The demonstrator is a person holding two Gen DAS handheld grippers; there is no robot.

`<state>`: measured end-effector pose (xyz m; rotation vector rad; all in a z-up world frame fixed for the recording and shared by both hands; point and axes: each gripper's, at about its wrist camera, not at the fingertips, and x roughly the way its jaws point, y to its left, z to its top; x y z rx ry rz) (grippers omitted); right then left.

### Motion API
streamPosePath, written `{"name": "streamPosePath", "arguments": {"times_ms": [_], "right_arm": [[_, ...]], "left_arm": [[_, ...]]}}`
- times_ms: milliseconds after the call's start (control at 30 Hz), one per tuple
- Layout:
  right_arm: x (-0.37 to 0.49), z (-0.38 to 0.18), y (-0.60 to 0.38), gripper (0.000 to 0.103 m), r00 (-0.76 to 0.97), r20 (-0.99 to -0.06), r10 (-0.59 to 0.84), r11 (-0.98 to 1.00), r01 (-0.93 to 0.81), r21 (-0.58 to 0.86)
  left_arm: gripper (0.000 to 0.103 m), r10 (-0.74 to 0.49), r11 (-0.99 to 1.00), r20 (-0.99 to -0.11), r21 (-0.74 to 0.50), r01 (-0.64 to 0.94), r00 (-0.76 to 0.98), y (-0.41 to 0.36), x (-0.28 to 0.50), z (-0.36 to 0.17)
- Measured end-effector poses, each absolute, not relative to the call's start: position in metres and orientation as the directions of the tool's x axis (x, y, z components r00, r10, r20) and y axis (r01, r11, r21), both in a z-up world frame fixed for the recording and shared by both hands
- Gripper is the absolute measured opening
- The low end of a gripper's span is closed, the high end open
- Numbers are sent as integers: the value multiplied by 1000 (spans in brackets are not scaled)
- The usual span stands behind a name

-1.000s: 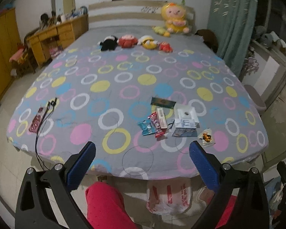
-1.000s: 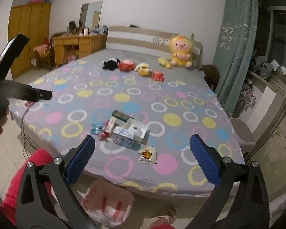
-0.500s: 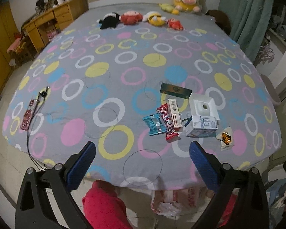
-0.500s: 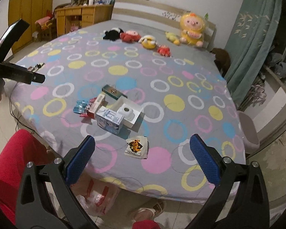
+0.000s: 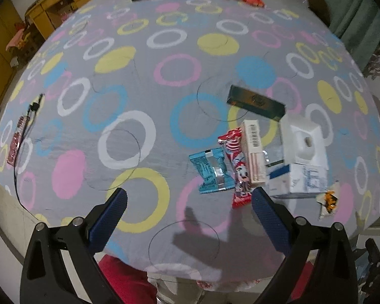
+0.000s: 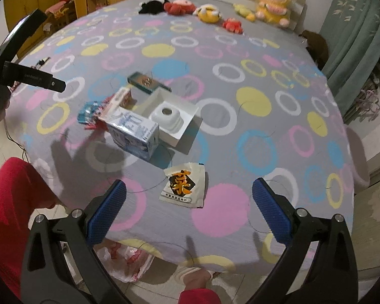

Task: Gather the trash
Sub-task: 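Move both tools toward the trash cluster on the bed, then grasp the blue snack wrapper with left tool while right tool grasps the white-orange packet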

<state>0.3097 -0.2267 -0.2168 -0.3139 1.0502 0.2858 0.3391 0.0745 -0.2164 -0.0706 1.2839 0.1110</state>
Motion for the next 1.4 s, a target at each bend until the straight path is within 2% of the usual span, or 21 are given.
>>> {"name": "streamPosePath", "arguments": {"times_ms": [533,1033,1167,1233,1300,1400], "right_arm": [[353,-298,-225,98,324,-939,117,935,-355,-7],[371,-330,-234,96,296,-949,107,952,-307,11],[372,-339,-234,77,271,-956,112,953,-301,26],[372,-343,-236,75,259,-959,116,955,-294,36],[371,-346,-238,63,251,-960,121,958,-285,46],[368,-348,-241,57,248,-960,132,958,-279,60]], "left_arm": [[96,24,985,-989,-1,-172,143,82,378,-290],[96,-11,981,-996,-28,-194,85,86,402,-320],[95,-43,975,-997,-57,-216,69,88,405,-328],[94,-50,971,-996,-65,-230,70,92,405,-331],[94,-55,969,-996,-70,-238,66,95,406,-334],[91,-54,967,-997,-68,-244,63,104,403,-336]]}}
